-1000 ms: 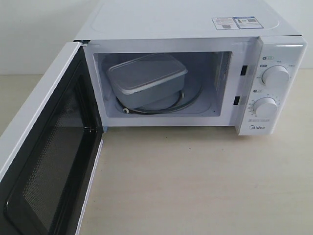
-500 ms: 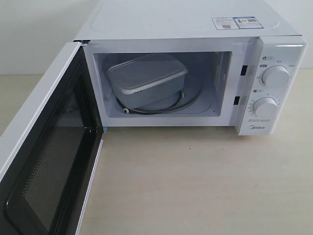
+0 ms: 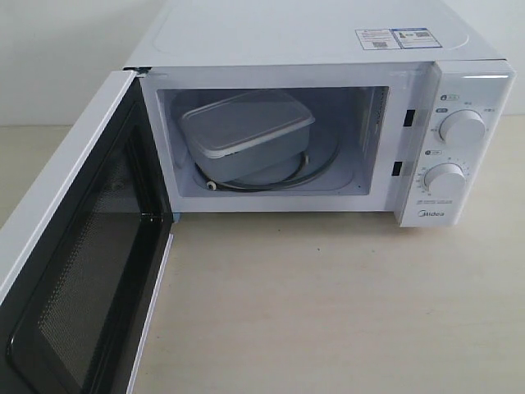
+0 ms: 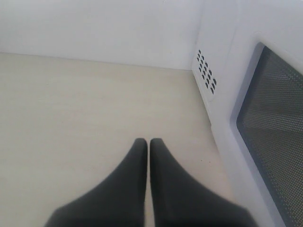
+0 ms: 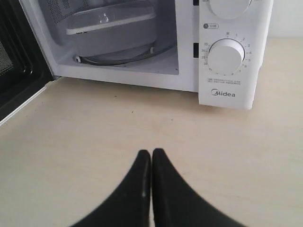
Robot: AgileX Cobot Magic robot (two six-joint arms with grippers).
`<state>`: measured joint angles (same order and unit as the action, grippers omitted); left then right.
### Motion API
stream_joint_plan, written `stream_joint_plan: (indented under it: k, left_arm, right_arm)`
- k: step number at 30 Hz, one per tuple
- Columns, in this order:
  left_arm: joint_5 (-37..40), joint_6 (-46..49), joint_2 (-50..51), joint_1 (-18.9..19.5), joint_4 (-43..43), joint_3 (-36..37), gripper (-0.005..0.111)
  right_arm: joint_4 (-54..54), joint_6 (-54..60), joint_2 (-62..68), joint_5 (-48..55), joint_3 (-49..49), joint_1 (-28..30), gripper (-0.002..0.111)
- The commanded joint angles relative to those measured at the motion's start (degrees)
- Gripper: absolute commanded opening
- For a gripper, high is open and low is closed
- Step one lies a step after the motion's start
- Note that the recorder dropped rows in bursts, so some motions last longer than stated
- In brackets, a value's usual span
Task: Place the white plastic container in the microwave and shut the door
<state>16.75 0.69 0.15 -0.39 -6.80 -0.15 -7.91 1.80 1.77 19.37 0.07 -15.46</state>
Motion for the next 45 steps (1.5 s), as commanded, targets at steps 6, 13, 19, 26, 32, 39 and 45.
stream_joint_plan:
  k: [6,13,19,26,32,39,45]
  left_arm:
    - [0.0,0.2,-0.2,-0.2,0.2,0.1,0.004]
    - [0.0,0.2,-0.2,-0.2,0.2,0.1,0.004]
    - [0.0,0.2,-0.2,-0.2,0.2,0.1,0.004]
    - [0.0,0.2,-0.2,-0.2,0.2,0.1,0.004]
    - [0.0,0.2,-0.2,-0.2,0.2,0.1,0.004]
    - [0.0,0.2,-0.2,-0.2,0.2,0.1,0.004]
    - [0.0,0.2,-0.2,-0.2,0.2,0.1,0.004]
  right_arm:
    - [0.9,0.4,-1.8,2.2,-0.1,2.3,0.0]
    - [0.9,0.4,-1.8,2.2,-0.1,8.2,0.0]
    - [0.9,0.4,-1.8,2.2,-0.1,8.4,0.0]
    - [0.9,0.3,-1.8,2.2,-0.1,8.4,0.0]
    - [-0.2,-0.1,-1.8,2.0,-0.1,8.4,0.0]
    - [-0.3,-0.2,-1.8,1.9,-0.1,8.4,0.0]
    - [-0.3,-0.2,-1.8,1.9,-0.1,8.4,0.0]
